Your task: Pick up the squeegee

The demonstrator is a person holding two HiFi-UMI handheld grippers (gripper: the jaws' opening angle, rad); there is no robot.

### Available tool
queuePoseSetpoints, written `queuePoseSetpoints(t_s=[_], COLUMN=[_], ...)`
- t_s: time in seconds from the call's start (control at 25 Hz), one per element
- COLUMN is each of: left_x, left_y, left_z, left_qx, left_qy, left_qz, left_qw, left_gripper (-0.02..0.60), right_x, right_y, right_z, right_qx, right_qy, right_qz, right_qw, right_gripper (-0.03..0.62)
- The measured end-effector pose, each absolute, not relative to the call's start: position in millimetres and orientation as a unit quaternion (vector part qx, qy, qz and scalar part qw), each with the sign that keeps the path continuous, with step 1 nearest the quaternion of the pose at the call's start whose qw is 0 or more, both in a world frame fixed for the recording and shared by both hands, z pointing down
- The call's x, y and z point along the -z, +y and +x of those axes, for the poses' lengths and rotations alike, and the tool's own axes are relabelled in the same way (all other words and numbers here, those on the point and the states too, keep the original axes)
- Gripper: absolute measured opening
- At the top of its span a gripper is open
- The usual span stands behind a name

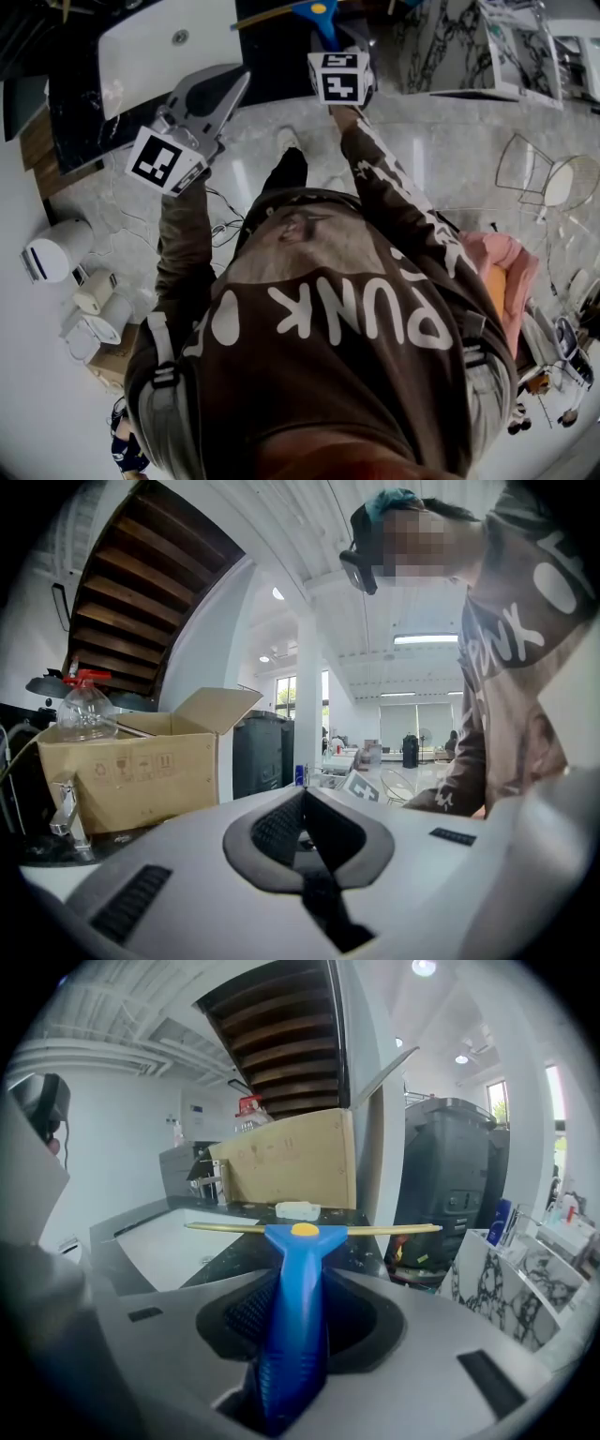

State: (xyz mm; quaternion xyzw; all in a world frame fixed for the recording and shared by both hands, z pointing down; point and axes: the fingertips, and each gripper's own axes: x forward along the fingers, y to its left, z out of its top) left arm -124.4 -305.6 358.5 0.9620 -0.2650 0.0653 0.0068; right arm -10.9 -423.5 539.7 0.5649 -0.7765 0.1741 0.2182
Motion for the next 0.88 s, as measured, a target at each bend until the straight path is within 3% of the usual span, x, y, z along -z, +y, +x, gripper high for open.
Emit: queuePoseSetpoints(t_s=[0.88], left_x=[-333], left_y=[-262], left_z=[-122], left_qx=[-0.066], left_qy=[-0.289], left_qz=[0.955], left_qw=[-0.034], left_gripper=[0.003], right_x=[-410], right_y=[-361], right_z=[2], right_qx=[-0.054], right_qy=[-0.825], right_qz=[0.549], right_qw=[0.124], right_gripper=[0.143])
